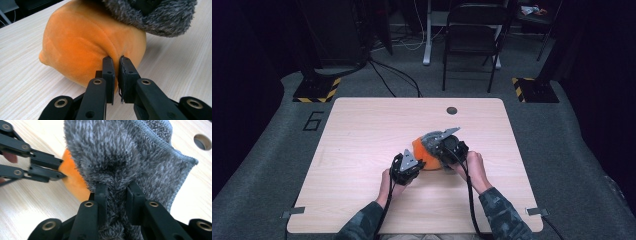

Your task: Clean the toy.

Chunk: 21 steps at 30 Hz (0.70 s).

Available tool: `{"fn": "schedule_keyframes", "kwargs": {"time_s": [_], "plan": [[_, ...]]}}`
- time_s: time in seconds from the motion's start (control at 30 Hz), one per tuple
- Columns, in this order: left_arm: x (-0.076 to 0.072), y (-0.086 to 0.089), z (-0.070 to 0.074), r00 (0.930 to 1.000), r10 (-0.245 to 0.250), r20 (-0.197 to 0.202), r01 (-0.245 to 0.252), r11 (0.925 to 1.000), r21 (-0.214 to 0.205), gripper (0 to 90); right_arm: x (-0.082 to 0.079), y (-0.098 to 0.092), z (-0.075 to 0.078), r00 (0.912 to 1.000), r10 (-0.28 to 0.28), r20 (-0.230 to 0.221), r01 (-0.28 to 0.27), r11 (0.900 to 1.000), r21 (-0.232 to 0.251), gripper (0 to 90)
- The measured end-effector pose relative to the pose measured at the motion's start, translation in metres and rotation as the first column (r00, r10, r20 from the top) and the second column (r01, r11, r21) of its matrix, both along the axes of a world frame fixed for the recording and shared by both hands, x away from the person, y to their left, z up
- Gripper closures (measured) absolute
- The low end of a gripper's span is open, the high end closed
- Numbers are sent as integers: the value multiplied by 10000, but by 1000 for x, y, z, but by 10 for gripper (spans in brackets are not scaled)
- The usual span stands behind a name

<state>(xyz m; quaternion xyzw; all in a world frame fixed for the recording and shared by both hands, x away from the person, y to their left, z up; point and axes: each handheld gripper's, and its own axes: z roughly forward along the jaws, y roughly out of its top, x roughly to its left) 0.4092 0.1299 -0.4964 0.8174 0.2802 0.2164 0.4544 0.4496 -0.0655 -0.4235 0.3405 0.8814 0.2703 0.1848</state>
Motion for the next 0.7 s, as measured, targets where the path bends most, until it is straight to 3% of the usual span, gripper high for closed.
{"fn": "schedule_keyframes", "kwargs": {"time_s": [0.23,0.37,0.7], "plan": [[0,1,0,10000,-12,-42,12,10000,48,838,7,-12,-3,9992,-246,-317,244,9997,-41,738],[0,1,0,10000,-1,-41,1,10000,69,839,13,-20,-8,9940,-650,-884,653,9979,0,739],[1,1,0,10000,18,-44,-18,10000,66,838,25,-37,-25,9794,-1367,-1486,1302,9901,-524,742]]}}
